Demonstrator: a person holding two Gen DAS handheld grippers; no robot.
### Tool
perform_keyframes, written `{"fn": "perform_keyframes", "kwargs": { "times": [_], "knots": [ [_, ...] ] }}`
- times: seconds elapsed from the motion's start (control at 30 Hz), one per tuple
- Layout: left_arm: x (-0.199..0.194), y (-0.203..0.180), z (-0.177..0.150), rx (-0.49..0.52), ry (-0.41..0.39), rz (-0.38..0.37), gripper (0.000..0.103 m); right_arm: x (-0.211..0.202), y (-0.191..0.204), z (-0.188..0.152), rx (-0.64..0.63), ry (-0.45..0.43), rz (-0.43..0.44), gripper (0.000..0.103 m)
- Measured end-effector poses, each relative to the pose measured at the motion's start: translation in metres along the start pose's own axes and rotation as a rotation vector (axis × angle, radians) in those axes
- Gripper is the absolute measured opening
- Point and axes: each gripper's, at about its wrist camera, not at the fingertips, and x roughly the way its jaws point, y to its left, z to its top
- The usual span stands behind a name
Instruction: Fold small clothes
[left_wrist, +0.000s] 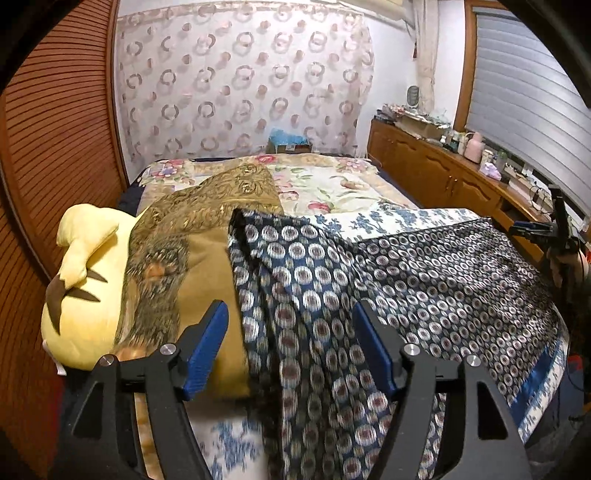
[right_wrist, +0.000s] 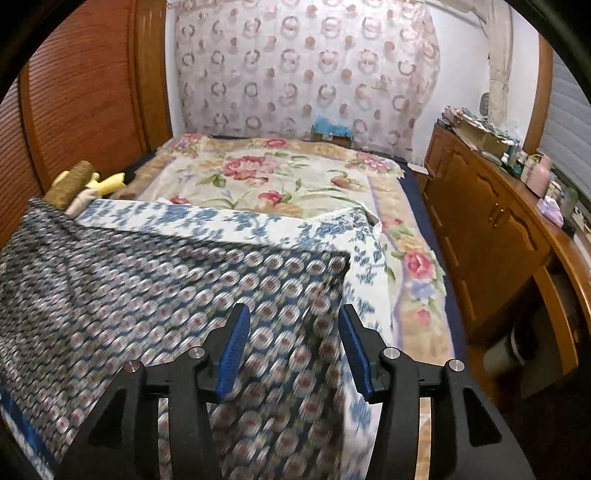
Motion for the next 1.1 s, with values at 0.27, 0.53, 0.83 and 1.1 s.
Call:
{"fn": "perform_keyframes", "kwargs": {
  "times": [0.27,0.53,0.83,1.1],
  "knots": [
    [0.035,0.012,0.027,-0.030,0.037,0.028,0.071,0.078,-0.024,0.030,0.025,0.083,0.004,0.052],
    [0.064,0.026,0.036,-0.069,0.098,0.070,0.071,0.128,-0.035,0.042,0.058,0.125,0.082,0.055],
    [0.079,0.019,0.041,-0.072,0.111,0.059,0.071,0.130,-0.037,0.036,0.051,0.092,0.124,0.054],
    [0.083,0.018,0.045,-0.068,0.116,0.068,0.071,0.118,-0.040,0.029,0.072,0.083,0.197,0.008]
  ]
}}
